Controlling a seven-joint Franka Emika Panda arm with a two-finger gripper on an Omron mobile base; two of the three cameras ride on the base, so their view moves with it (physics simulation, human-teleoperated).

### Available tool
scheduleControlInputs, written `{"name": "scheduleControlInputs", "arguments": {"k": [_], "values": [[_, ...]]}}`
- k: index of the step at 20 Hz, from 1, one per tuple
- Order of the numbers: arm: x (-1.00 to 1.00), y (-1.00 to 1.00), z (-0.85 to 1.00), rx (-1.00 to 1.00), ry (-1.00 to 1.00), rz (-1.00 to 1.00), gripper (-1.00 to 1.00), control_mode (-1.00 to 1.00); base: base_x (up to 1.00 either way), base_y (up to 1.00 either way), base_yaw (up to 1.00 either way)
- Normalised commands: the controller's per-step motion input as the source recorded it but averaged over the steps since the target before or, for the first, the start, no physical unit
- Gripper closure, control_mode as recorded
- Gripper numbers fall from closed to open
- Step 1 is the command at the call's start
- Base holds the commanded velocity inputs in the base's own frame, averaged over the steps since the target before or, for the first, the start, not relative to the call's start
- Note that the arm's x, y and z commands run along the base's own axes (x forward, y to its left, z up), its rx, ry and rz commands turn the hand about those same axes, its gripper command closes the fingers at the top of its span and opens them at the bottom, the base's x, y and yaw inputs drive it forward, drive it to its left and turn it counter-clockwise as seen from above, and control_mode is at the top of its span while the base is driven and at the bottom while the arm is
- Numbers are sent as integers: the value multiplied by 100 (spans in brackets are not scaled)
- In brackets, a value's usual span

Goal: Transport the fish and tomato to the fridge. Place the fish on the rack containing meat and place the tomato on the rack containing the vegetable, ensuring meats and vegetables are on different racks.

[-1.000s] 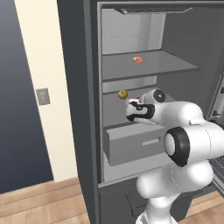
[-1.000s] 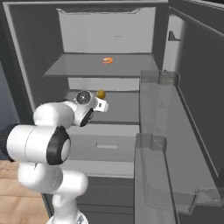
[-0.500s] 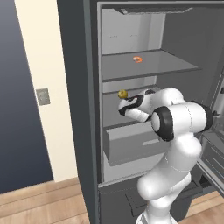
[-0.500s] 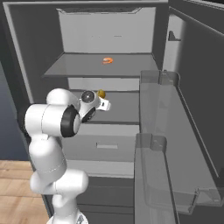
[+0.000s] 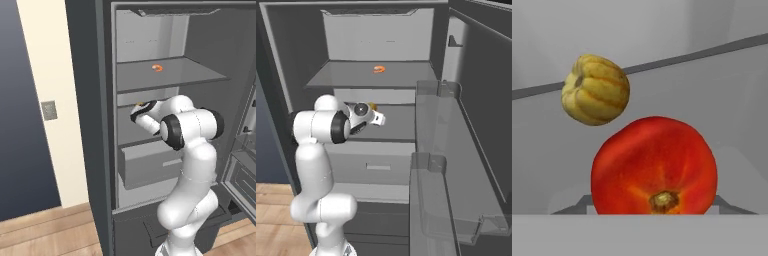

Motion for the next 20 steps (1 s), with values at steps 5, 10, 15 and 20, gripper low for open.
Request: {"name": "scheduleControlInputs", "arguments": {"k": [5, 10, 15, 20], "values": [[53, -6, -37, 0, 0, 0, 100, -100, 0, 0, 0], [27, -4, -36, 0, 1, 0, -100, -100, 0, 0, 0], [-15, 2, -2, 0, -1, 0, -100, -100, 0, 0, 0], [-31, 2, 2, 0, 0, 0, -100, -100, 0, 0, 0]]}}
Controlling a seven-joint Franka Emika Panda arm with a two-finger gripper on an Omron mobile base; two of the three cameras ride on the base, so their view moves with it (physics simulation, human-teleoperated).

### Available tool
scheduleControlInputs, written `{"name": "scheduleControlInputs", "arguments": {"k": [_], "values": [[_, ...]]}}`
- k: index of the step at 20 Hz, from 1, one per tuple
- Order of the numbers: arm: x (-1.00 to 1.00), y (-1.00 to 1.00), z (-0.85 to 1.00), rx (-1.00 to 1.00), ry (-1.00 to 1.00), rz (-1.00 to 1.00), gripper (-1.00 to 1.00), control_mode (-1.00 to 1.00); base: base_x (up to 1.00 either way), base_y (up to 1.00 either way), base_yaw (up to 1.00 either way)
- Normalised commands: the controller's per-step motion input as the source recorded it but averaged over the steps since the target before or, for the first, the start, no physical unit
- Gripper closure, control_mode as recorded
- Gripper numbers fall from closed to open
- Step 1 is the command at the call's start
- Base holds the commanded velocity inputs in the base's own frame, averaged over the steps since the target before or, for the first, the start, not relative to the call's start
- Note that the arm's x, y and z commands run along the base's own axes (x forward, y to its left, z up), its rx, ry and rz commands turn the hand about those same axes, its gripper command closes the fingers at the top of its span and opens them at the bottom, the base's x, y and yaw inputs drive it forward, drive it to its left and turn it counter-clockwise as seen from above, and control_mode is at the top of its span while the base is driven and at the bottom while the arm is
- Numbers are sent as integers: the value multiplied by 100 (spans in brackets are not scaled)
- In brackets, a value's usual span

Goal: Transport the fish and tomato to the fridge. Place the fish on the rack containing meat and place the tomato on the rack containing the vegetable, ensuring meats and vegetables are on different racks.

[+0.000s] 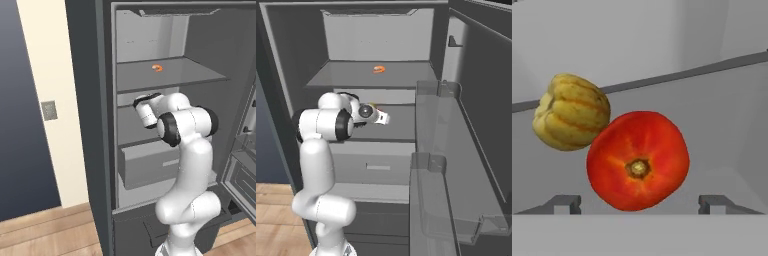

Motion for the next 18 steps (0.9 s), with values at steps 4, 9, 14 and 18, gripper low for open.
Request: {"name": "scheduleControlInputs", "arguments": {"k": [4, 9, 14, 18], "values": [[-73, 0, 3, 0, 0, 0, -100, -100, 0, 0, 0], [-81, 0, 36, 1, -10, 0, -100, -100, 0, 0, 0], [-74, 0, 90, 8, -9, 0, -100, -100, 0, 0, 0], [-92, 0, 81, 6, -1, 0, -100, -100, 0, 0, 0]]}}
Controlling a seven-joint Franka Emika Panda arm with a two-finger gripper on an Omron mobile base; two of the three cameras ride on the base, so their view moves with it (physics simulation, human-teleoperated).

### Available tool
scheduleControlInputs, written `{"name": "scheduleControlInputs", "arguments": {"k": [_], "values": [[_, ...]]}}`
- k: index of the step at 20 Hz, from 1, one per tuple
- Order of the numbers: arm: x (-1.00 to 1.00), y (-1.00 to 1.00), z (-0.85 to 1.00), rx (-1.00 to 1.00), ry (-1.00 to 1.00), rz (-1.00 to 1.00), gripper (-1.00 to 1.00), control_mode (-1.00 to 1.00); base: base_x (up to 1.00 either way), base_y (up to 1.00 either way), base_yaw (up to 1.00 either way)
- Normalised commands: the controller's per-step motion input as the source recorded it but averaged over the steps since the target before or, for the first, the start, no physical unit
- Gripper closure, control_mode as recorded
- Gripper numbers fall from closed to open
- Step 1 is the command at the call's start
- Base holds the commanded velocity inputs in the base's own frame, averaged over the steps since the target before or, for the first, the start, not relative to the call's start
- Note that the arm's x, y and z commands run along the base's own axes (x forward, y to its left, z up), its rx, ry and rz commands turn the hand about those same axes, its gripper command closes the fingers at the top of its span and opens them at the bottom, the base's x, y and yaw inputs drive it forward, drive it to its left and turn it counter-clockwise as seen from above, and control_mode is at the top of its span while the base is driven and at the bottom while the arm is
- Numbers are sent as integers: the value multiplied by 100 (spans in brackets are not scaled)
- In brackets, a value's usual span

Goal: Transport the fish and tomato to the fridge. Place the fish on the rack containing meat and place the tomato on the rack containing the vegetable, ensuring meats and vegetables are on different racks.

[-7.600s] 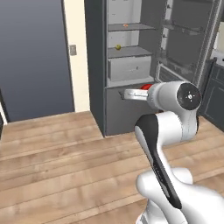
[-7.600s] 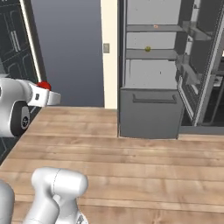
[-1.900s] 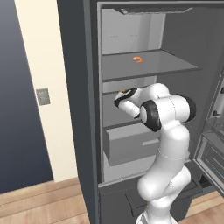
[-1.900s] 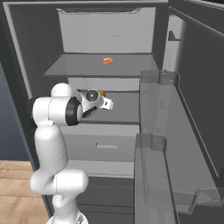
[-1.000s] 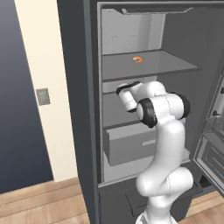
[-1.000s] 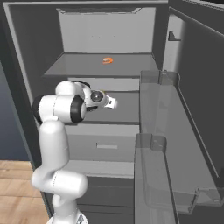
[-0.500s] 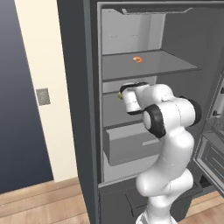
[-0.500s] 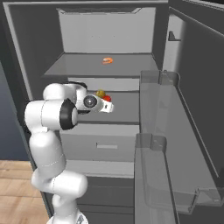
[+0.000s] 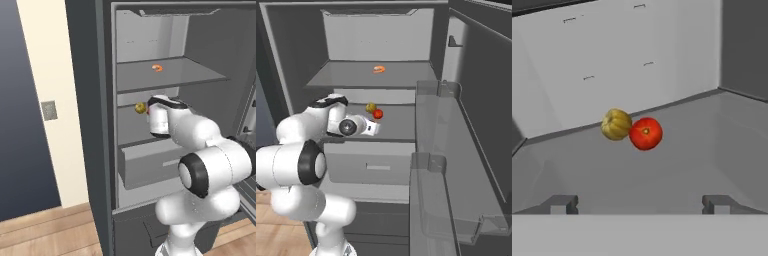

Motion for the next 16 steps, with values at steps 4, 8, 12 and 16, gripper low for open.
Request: {"name": "scheduleControlInputs", "arguments": {"k": [4, 8, 12, 16], "values": [[-100, -4, 93, 3, 7, 0, -100, -100, 0, 0, 0], [-98, -9, 100, 4, 12, 0, -100, -100, 0, 0, 0], [-89, -9, 100, 8, 18, 0, -100, -100, 0, 0, 0], [-71, -6, 100, 12, 20, 0, -100, -100, 0, 0, 0]]}}
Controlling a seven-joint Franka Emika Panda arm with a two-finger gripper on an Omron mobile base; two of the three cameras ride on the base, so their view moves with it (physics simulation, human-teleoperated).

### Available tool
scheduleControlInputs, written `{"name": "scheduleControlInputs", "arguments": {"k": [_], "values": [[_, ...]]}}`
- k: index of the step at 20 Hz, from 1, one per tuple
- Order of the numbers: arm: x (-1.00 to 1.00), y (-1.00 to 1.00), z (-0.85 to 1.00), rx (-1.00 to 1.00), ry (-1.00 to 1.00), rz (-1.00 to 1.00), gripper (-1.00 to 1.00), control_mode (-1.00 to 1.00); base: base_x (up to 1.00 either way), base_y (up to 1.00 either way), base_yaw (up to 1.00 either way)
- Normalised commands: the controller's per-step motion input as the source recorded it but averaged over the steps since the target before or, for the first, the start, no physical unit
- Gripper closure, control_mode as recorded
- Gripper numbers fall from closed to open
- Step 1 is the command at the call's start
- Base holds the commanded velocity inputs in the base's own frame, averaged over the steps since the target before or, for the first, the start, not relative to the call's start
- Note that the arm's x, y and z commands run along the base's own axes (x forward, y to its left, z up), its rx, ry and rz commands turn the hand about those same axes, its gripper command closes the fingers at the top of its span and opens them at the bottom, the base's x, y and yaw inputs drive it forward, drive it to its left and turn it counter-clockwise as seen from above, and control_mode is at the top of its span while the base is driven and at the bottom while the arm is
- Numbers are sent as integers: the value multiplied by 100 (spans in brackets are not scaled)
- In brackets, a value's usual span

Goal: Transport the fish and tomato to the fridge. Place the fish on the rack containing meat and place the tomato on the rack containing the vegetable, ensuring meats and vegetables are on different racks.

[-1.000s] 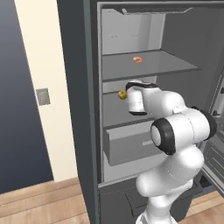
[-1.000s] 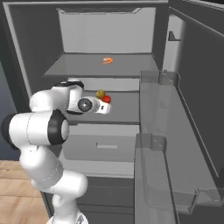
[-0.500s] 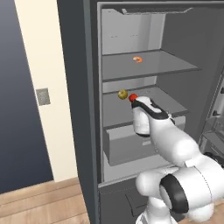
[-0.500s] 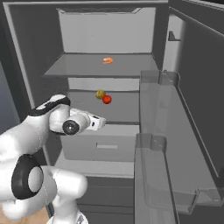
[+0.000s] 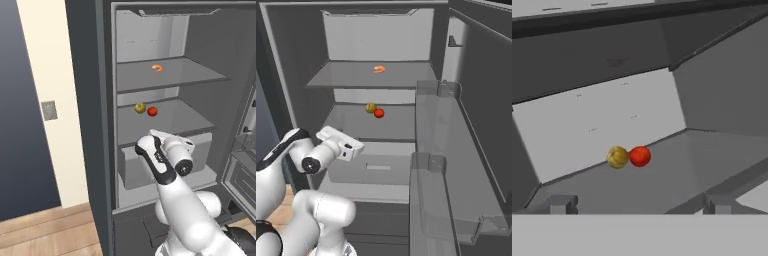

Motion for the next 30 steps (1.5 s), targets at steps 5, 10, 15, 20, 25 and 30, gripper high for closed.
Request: {"name": "scheduleControlInputs", "arguments": {"k": [5, 10, 15, 20, 25, 30], "values": [[-60, -15, 100, 13, 21, 0, -100, -100, 0, 0, 0], [-54, -25, 100, 13, 24, 0, -100, -100, 0, 0, 0], [-47, -17, 100, 3, 16, -2, -100, -100, 0, 0, 0], [-8, -37, 100, -38, -1, -29, -100, -100, 0, 0, 0], [0, -5, 18, -89, -9, -62, -100, -100, 0, 0, 0], [-8, -16, 2, -93, -13, -60, -100, -100, 0, 0, 0]]}}
